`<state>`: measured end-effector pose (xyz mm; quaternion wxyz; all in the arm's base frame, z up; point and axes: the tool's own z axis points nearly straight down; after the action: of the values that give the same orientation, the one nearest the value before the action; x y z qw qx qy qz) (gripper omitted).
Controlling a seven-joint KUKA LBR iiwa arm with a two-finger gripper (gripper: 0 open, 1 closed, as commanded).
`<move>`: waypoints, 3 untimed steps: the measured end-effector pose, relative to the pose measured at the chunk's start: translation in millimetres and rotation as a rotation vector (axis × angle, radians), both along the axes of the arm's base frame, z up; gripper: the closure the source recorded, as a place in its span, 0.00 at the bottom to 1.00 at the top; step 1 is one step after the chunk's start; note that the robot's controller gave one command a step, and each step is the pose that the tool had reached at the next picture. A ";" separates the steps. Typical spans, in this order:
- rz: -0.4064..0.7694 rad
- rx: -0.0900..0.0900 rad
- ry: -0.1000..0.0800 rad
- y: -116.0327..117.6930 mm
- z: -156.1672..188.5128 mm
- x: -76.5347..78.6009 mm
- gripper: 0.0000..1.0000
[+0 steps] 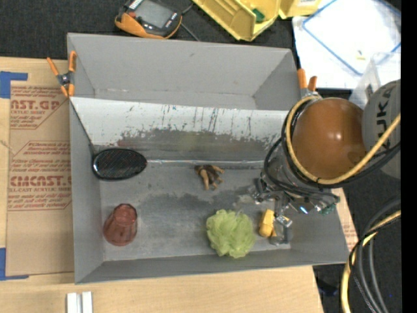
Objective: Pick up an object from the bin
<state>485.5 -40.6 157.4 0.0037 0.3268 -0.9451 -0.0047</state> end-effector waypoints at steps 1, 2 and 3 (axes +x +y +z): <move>0.135 -0.007 -0.024 -87.1 32.5 2.0 0.00; -0.006 0.001 -0.010 1.5 -31.6 7.6 0.00; -0.002 0.003 -0.009 18.3 -39.9 6.6 0.00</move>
Offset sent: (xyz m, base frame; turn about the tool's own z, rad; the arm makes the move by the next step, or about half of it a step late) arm 0.0082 0.0065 -0.0360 0.0038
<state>492.1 -22.3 117.5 -0.0008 0.3259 -0.9454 -0.0048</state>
